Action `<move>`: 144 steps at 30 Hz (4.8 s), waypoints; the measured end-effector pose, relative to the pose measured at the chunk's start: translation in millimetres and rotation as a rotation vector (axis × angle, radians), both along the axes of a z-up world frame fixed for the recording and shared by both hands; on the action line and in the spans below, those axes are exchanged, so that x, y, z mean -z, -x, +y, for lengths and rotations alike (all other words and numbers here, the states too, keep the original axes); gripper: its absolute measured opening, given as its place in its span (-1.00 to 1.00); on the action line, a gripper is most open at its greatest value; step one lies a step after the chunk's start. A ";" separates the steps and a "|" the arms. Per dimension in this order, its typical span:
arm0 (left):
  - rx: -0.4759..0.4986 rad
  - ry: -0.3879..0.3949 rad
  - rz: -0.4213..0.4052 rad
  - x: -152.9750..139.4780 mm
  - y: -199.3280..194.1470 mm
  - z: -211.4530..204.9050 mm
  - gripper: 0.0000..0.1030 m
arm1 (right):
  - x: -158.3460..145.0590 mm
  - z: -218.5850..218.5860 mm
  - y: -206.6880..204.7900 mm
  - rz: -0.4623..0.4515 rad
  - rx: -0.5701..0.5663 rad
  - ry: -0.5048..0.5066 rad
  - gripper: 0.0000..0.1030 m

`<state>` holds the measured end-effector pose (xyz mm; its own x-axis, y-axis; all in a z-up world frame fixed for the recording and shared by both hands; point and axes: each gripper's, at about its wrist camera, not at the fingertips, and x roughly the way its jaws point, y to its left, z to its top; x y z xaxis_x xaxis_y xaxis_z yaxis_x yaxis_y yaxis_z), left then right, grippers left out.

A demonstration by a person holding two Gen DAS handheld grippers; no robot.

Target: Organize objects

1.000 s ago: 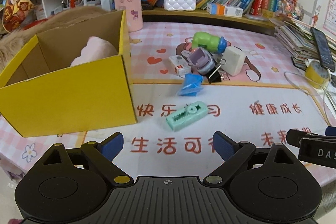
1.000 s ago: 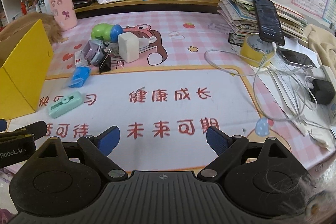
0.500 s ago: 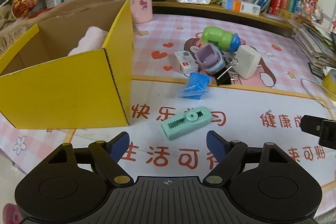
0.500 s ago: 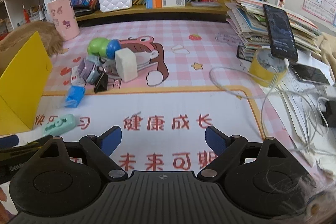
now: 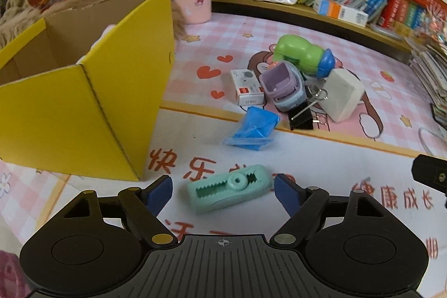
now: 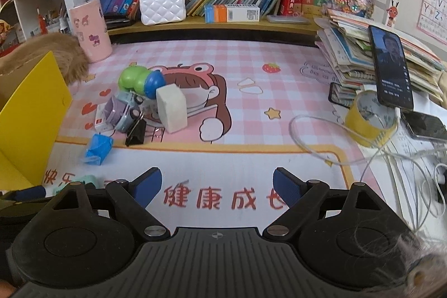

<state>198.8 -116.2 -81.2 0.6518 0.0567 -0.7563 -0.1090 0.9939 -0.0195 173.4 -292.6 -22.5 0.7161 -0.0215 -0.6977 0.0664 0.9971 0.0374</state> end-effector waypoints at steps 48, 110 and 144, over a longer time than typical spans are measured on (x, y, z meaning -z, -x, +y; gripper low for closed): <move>0.147 0.137 -0.066 -50.0 75.2 54.5 0.31 | 0.3 18.3 6.4 0.006 -0.086 -0.077 -0.61; 0.049 0.159 -0.210 -75.6 210.0 306.7 0.31 | -30.0 296.3 173.5 -0.020 -0.271 -0.036 -0.64; 0.065 0.045 -0.404 -125.8 77.3 270.8 0.31 | -95.6 272.3 26.5 -0.261 -0.318 -0.039 -0.64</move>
<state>121.6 154.6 44.6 0.8978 -0.0222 -0.4399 -0.0204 0.9956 -0.0917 146.9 -20.3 73.1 0.8361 0.2519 -0.4872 -0.2611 0.9640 0.0504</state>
